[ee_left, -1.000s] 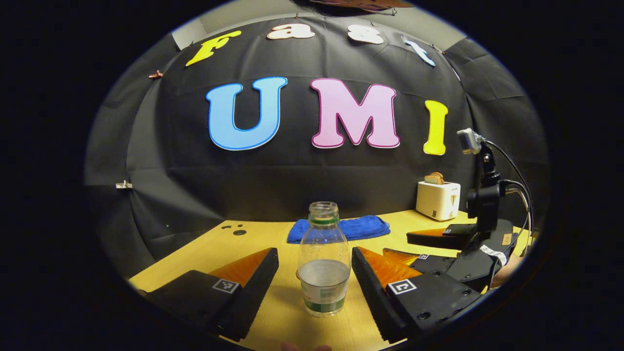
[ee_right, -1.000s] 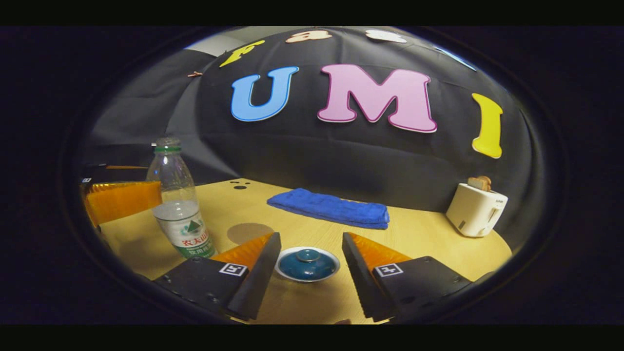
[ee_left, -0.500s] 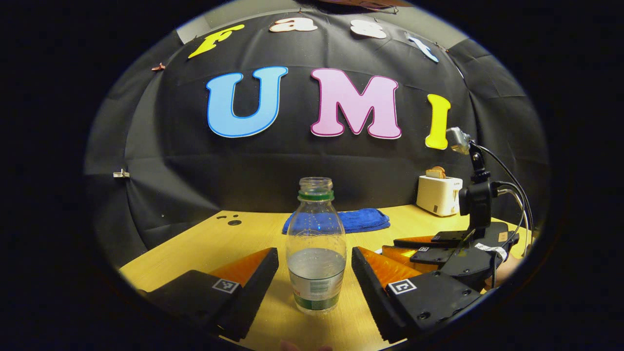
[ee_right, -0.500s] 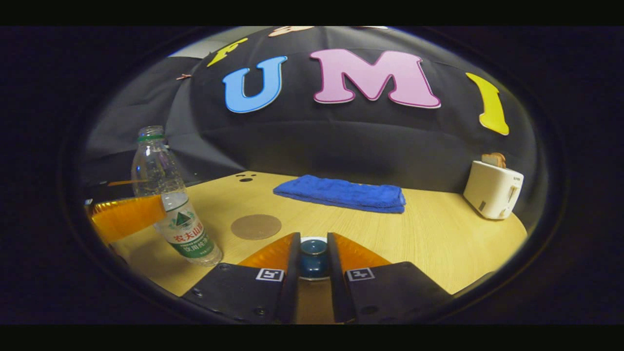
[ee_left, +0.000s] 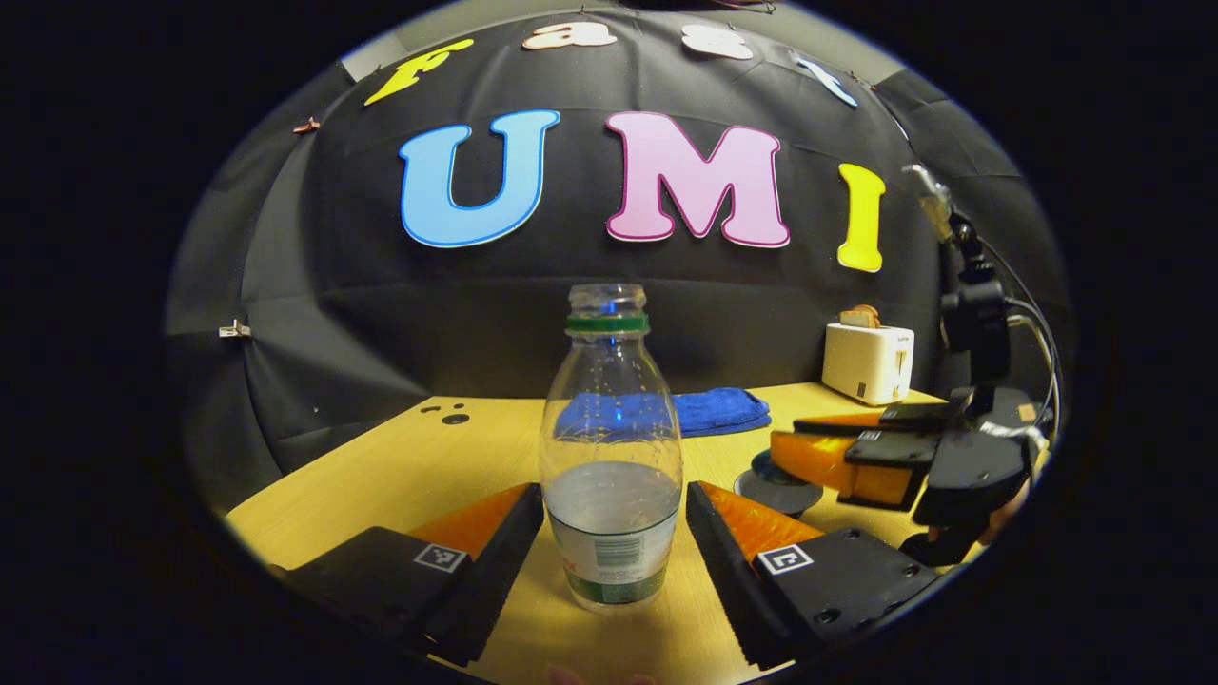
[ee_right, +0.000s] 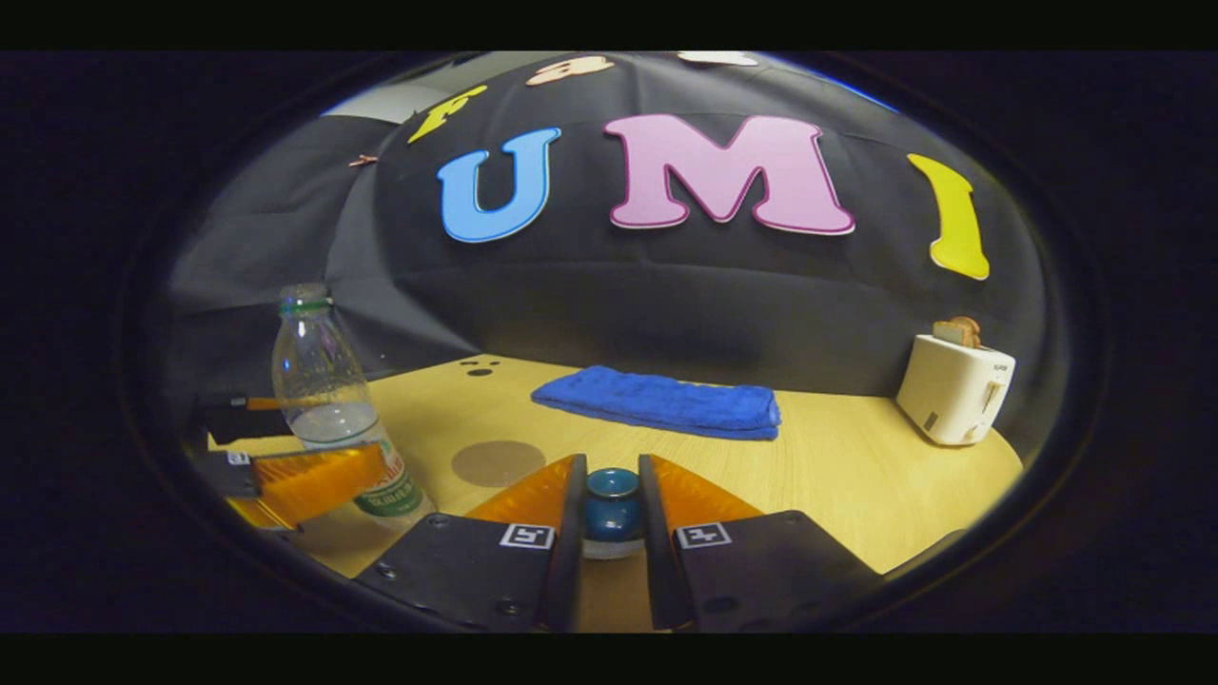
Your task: Open the teacup lid with one hand, grasp the water bottle and pour water into the teacup with the other hand; after pouring, place the water bottle on the coaster and then close the teacup lid.
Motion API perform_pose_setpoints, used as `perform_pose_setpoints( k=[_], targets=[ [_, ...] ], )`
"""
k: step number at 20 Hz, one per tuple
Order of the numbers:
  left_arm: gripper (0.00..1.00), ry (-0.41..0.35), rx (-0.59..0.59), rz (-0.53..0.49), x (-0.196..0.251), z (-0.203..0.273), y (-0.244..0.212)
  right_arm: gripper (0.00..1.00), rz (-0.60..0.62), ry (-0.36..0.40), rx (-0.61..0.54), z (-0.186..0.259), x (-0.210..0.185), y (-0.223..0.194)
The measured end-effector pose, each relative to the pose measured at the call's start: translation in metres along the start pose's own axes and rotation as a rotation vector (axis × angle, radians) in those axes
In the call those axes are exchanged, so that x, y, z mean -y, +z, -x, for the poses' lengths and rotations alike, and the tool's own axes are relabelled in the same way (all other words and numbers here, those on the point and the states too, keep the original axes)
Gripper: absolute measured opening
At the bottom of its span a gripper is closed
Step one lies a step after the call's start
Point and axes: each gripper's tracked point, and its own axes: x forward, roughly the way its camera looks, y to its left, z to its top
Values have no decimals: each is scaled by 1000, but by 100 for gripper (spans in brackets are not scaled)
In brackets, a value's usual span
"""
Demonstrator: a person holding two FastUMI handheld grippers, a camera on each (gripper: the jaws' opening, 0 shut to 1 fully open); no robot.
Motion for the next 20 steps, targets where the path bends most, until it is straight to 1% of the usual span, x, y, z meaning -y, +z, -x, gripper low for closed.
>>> perform_pose_setpoints(
  k=[4,5,6,7,8,9,10,11,12,14,15,16,18,20],
  targets=[
    [95,24,-25,16,0,-2,-13,31,38,-26,47,19,21,24],
    [97,33,-34,17,-2,-3,-16,31,42,-35,53,24,27,28],
    [95,41,-43,17,-3,-3,-21,27,43,-47,59,28,34,32],
    [95,47,-50,16,-4,-4,-23,36,43,-60,64,32,42,34],
    [95,54,-56,9,-4,-5,-26,27,41,-73,68,36,50,36],
    [94,59,-56,-1,-5,-3,-25,31,42,-87,70,40,58,37],
    [88,69,-54,-10,-7,-6,-25,27,44,-100,68,43,65,36],
    [80,65,-59,-16,-6,-6,-24,36,45,-111,67,46,72,34],
    [79,70,-63,-31,-6,-6,-23,36,46,-119,65,49,77,34],
    [77,99,-68,-98,-14,-9,-21,31,48,-135,62,52,88,31],
    [77,109,-67,-142,-18,-11,-16,31,50,-141,61,54,91,31],
    [77,124,-72,-197,-24,-13,-15,27,53,-147,62,56,95,30],
    [77,158,-96,-345,-35,-18,-11,31,56,-158,61,61,103,29],
    [77,159,-105,-499,-38,-26,-5,31,63,-168,64,65,111,27]
  ],
)
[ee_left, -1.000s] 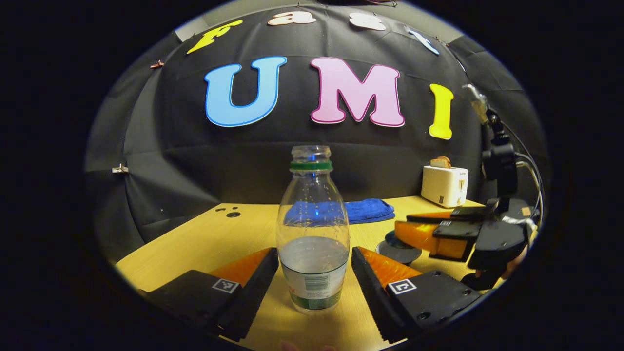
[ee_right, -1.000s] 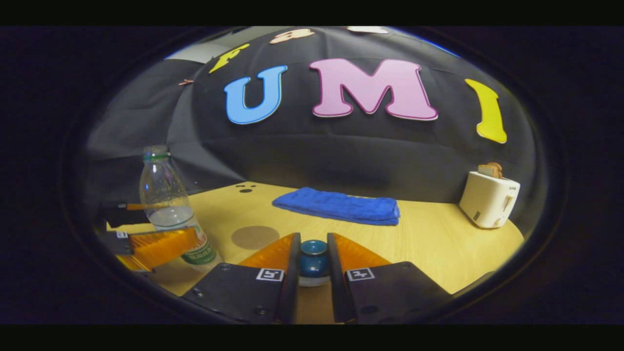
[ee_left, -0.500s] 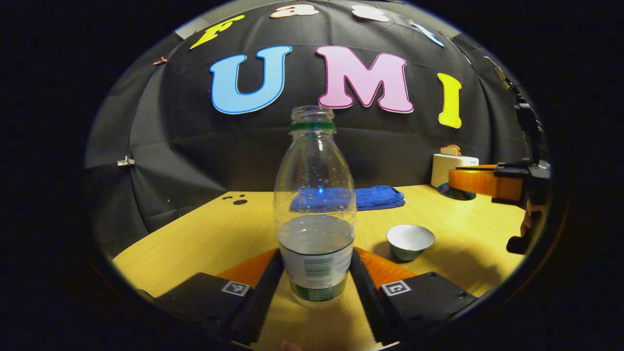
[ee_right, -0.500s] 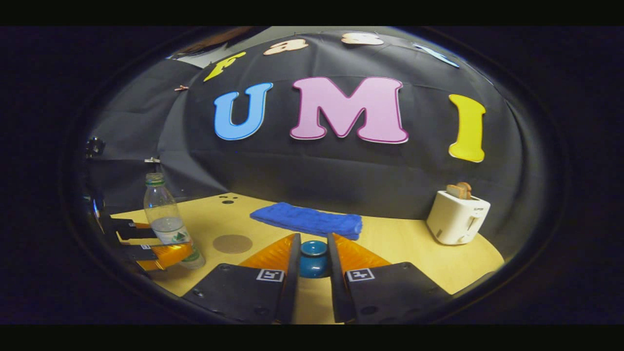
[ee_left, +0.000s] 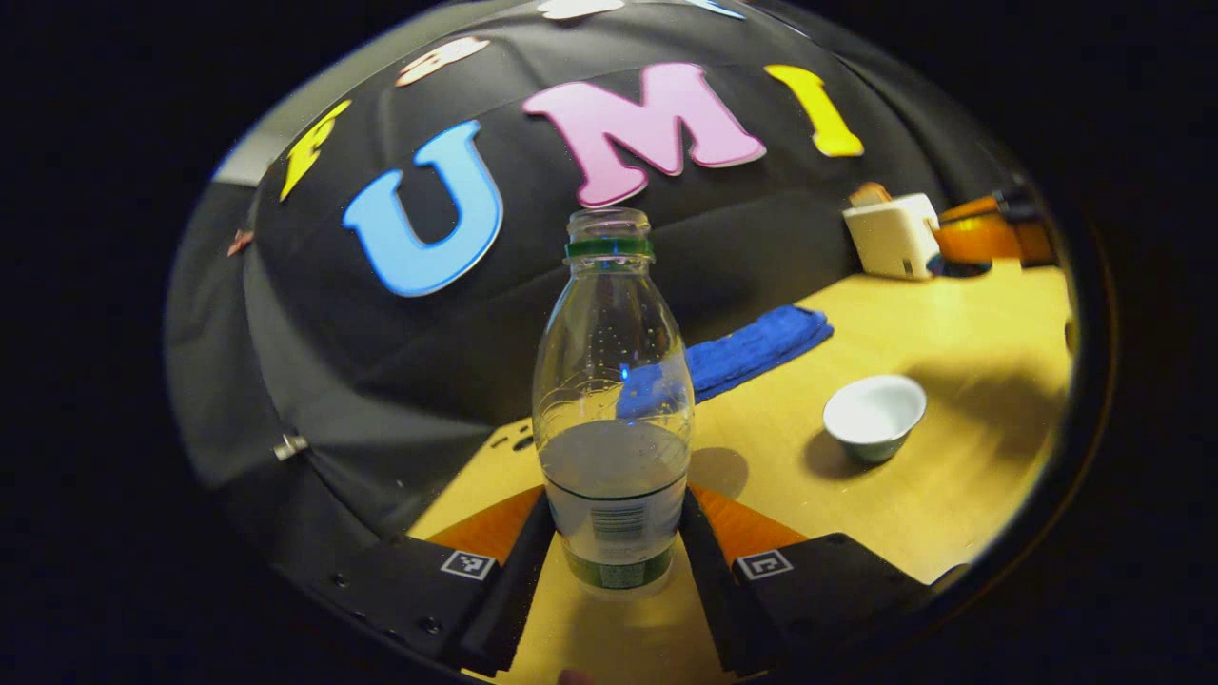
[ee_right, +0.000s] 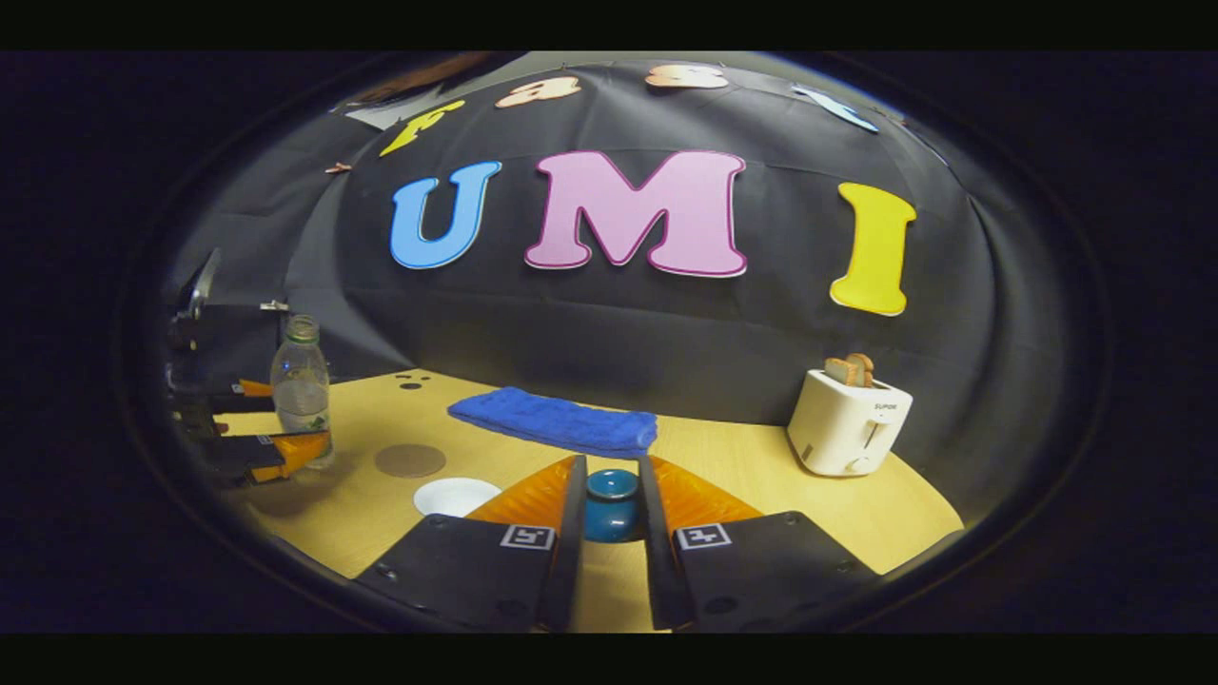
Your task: Open the teacup lid with one hand, grasp the water bottle and pour water into the teacup with the other hand; after pouring, place the water bottle on the coaster and then close the teacup lid.
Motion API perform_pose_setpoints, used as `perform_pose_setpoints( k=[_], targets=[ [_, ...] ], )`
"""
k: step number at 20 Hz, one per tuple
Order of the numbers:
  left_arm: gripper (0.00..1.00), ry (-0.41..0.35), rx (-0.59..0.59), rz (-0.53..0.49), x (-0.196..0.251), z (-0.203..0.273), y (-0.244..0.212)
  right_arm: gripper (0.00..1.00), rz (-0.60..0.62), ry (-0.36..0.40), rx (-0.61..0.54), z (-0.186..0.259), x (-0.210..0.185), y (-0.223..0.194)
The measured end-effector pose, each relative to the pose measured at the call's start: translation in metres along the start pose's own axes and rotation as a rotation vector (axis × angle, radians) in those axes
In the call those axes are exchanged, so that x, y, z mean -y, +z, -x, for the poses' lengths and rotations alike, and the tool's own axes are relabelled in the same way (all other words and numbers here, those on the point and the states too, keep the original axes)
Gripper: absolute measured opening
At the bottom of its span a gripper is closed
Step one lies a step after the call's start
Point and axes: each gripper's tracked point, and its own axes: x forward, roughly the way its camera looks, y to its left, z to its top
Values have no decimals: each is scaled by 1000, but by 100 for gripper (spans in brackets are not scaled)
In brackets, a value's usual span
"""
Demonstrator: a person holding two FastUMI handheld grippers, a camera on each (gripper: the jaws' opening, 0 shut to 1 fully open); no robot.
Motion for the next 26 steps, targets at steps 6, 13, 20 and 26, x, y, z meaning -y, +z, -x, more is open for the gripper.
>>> perform_pose_setpoints(
  k=[6,13,20,26],
  targets=[
    [77,13,46,-425,1,-14,16,36,36,-10,4,9,20,-5],
    [77,76,35,-749,3,-33,17,36,37,-38,-3,20,38,-15],
    [76,116,97,-956,0,-48,31,31,50,-49,-2,28,48,-18],
    [77,136,131,-1084,-5,-53,34,31,57,-51,3,32,50,-16]
  ],
)
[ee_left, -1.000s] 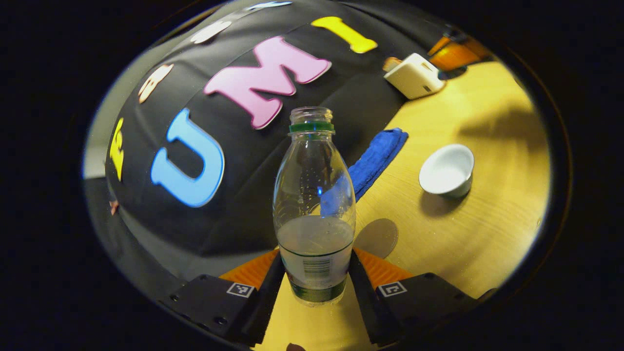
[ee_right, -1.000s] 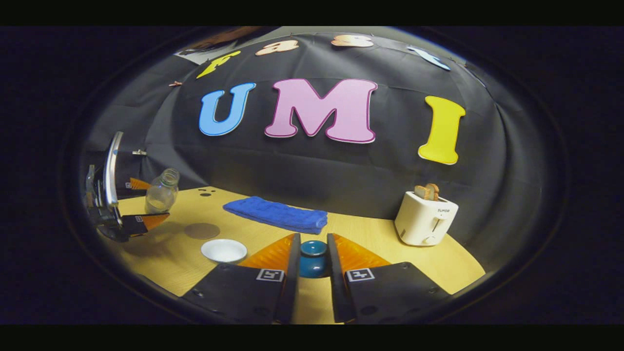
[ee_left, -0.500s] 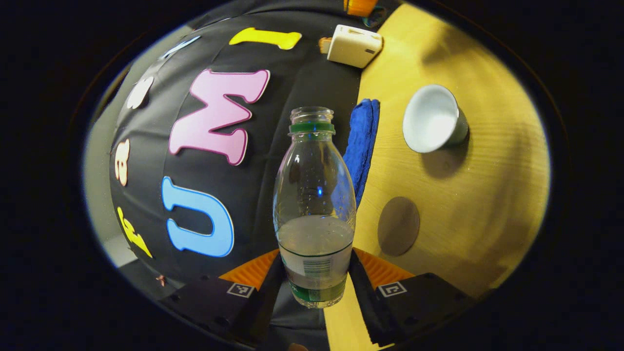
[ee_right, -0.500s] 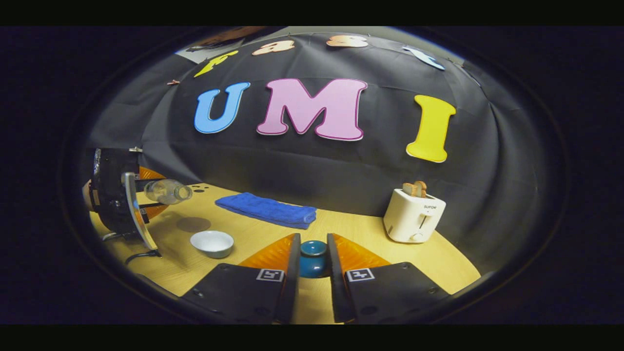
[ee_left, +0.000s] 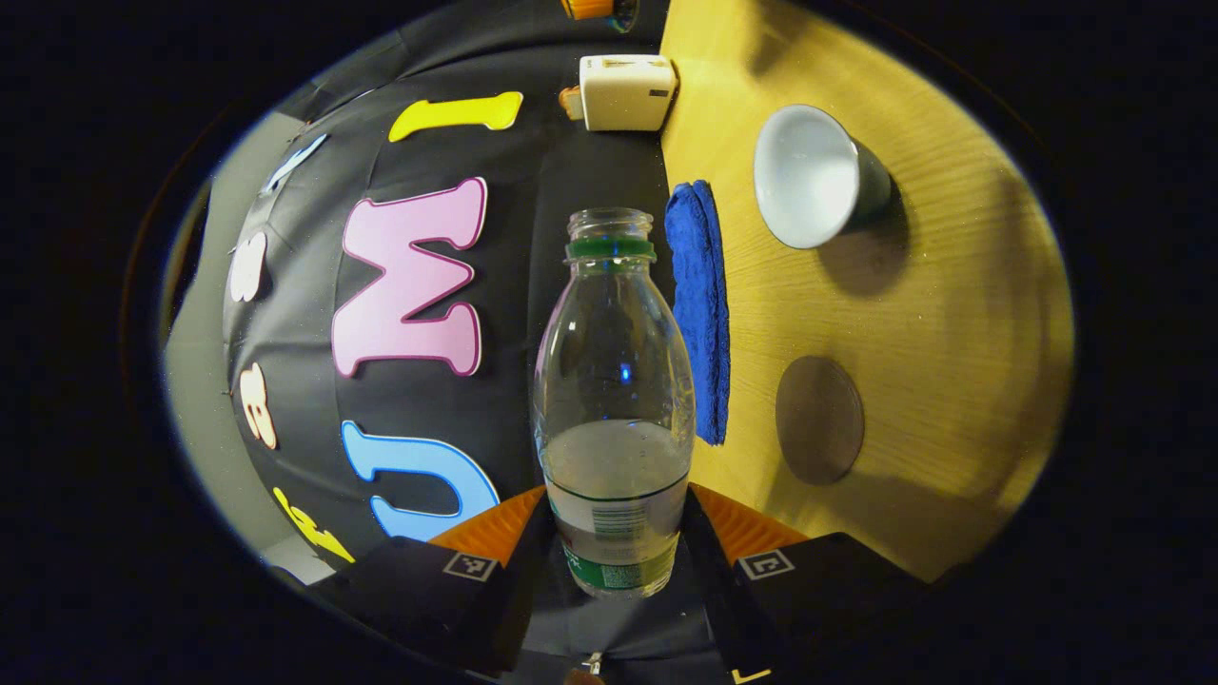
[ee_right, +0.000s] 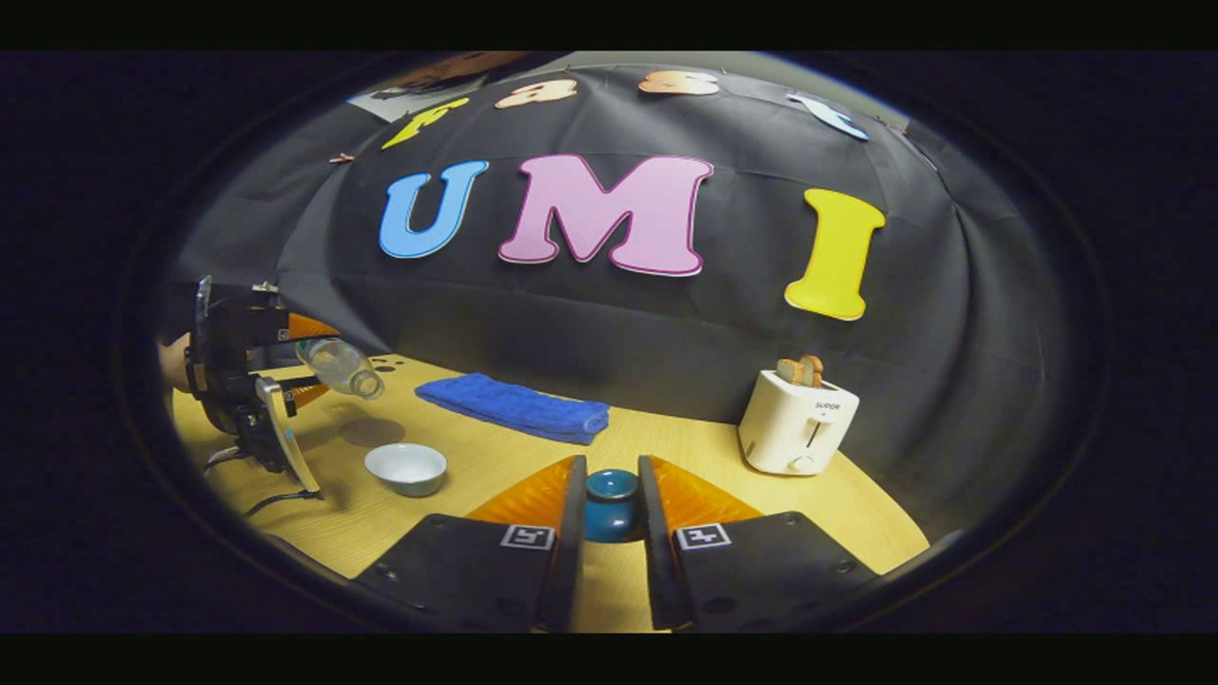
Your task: Open the teacup lid with one hand, grasp the water bottle and pour water into the teacup with the other hand; after pouring, place the water bottle on the coaster and then close the teacup lid.
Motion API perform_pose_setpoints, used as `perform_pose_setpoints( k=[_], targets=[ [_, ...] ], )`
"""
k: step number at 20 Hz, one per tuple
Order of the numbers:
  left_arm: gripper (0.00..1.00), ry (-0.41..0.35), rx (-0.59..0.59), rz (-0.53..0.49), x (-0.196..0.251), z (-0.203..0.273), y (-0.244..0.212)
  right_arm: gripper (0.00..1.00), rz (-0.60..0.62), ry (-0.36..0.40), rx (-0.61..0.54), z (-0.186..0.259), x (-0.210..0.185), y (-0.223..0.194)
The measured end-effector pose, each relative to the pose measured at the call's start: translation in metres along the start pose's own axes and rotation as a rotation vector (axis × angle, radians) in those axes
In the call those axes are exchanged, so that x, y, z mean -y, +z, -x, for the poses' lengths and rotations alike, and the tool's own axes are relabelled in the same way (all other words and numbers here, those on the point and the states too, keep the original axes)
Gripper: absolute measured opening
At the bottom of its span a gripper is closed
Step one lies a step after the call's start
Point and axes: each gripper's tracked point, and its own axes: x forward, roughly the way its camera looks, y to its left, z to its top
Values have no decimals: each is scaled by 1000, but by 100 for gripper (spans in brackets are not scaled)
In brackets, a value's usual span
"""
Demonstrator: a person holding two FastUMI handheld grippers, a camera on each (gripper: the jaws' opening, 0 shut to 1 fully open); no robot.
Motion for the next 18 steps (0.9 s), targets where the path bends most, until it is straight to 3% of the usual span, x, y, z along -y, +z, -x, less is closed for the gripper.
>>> perform_pose_setpoints(
  k=[3,4,5,7,8,9,10,13,14,16,18],
  targets=[
    [77,16,14,-50,-1,-6,-2,31,12,-1,0,2,0,-1],
    [77,22,21,-66,0,-9,-2,36,14,-2,1,2,0,-1],
    [77,27,28,-79,1,-10,0,31,14,-2,1,2,0,-1],
    [77,36,44,-103,1,-11,3,31,15,-4,0,3,1,-2],
    [76,39,50,-112,1,-10,3,36,17,-6,0,3,2,-2],
    [76,39,54,-119,2,-11,4,31,16,-5,-1,4,2,-2],
    [77,39,57,-125,1,-12,4,36,17,-7,-2,4,1,-3],
    [76,45,70,-151,4,-18,9,36,26,-11,-3,4,3,-3],
    [77,47,73,-158,5,-18,9,31,29,-11,-1,4,3,-2],
    [77,49,78,-169,8,-16,10,36,30,-8,0,5,3,-2],
    [76,55,85,-178,5,-20,12,31,35,-7,2,5,3,-3]
  ],
)
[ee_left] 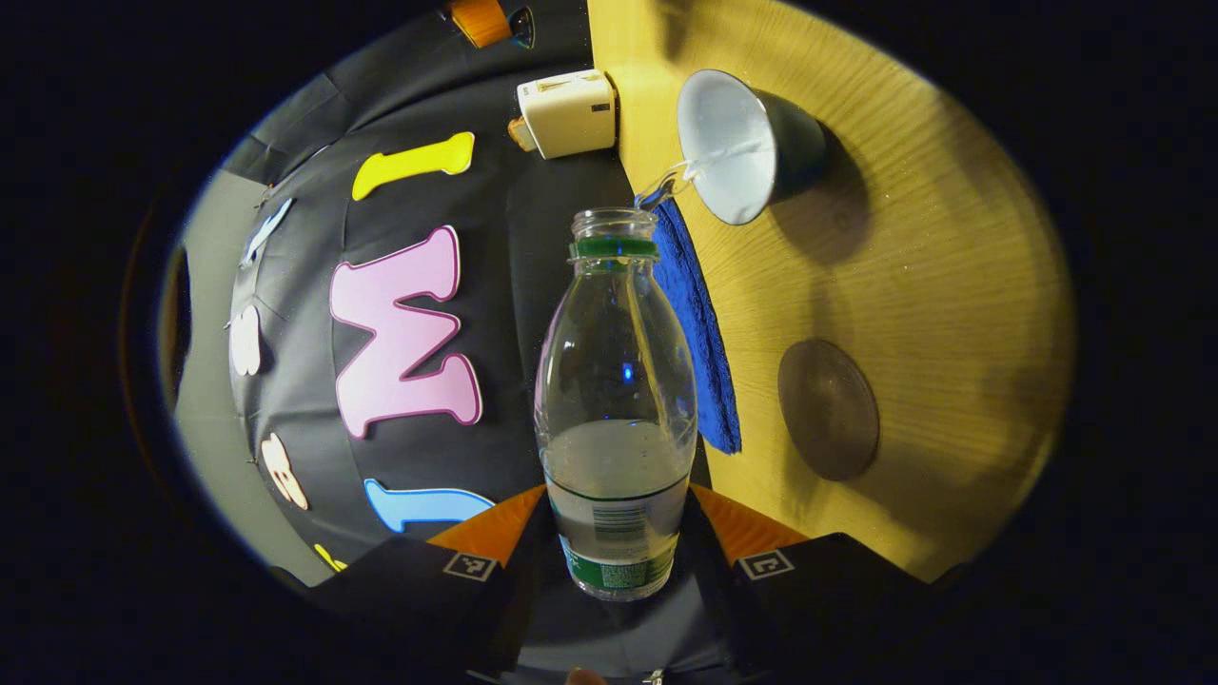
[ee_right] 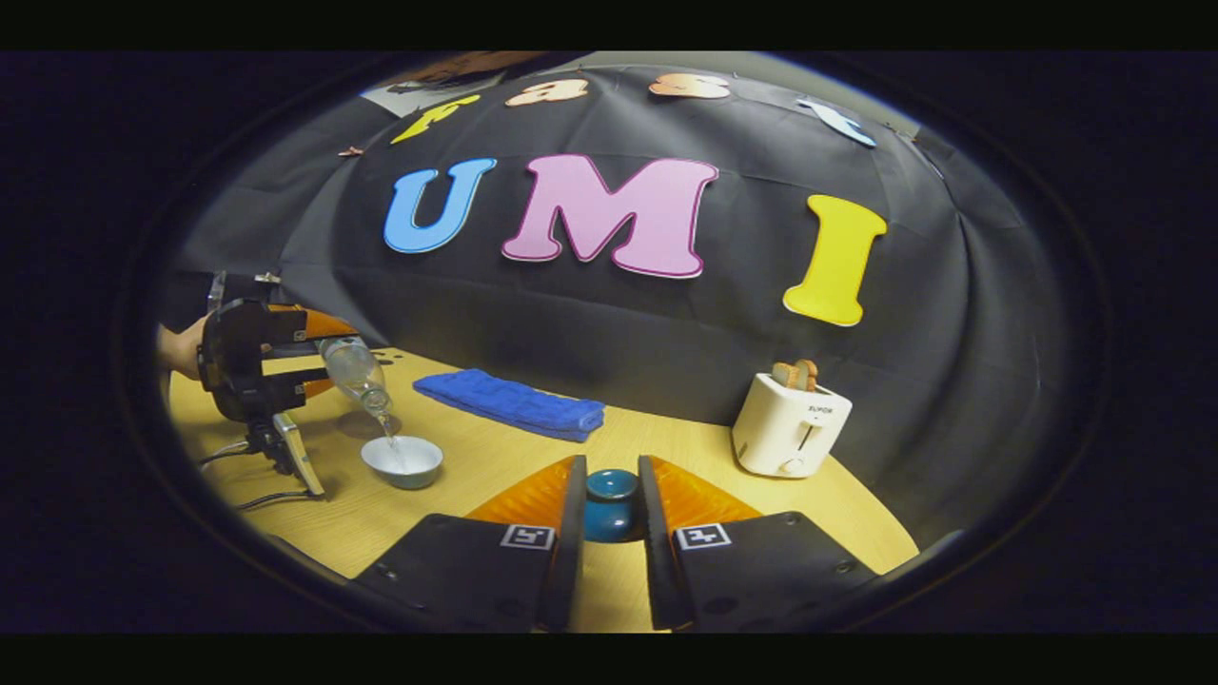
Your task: Open the teacup lid with one hand, grasp the water bottle and pour water into the teacup with the other hand; after pouring, place the water bottle on the coaster and then close the teacup lid.
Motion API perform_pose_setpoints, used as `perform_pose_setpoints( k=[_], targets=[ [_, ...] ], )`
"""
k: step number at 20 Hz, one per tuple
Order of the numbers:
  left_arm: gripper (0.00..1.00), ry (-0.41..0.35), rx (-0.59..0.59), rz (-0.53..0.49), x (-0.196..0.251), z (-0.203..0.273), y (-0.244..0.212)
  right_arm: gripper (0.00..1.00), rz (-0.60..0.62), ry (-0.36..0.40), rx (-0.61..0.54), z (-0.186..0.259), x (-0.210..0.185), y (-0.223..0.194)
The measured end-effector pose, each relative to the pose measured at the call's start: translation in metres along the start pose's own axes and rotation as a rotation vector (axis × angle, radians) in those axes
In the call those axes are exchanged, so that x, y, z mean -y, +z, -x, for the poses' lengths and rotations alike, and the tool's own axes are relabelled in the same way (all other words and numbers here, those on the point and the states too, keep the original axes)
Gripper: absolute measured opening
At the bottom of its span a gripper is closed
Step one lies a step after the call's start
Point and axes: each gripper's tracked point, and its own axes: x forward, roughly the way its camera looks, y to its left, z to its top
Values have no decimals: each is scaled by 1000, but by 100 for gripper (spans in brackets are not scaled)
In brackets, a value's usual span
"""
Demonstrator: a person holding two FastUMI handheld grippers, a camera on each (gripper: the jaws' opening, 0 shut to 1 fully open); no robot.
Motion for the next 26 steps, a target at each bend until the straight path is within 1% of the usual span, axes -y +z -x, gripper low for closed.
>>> perform_pose_setpoints(
  k=[3,4,5,6,11,12,13,15,16,18,19,23,24,25,26],
  targets=[
    [76,21,15,-15,-6,0,0,31,4,-2,0,2,2,-2],
    [76,30,22,-24,-8,-1,2,36,5,-3,0,2,3,-2],
    [76,42,27,-35,-10,-2,2,36,7,-4,0,3,3,-1],
    [77,50,32,-46,-14,-4,2,31,9,-4,2,3,3,-1],
    [77,87,63,-98,-26,-11,0,31,24,-1,4,7,2,-1],
    [77,92,70,-108,-28,-10,2,36,25,-1,4,8,2,-1],
    [77,97,77,-116,-29,-11,2,31,25,0,4,9,1,-2],
    [77,108,89,-130,-34,-14,4,31,27,0,6,10,1,0],
    [77,114,94,-136,-39,-15,5,36,28,-1,8,11,1,0],
    [77,129,104,-152,-40,-14,6,36,32,-1,10,12,1,2],
    [77,140,108,-162,-45,-15,8,32,33,-1,10,12,1,2],
    [77,169,115,-189,-49,-15,9,31,35,-5,14,12,2,5],
    [77,177,120,-192,-49,-15,10,36,37,-5,15,12,1,6],
    [77,184,128,-199,-50,-14,11,36,40,-5,18,12,2,7],
    [77,200,136,-211,-51,-13,13,31,46,-5,18,13,2,7]
  ],
)
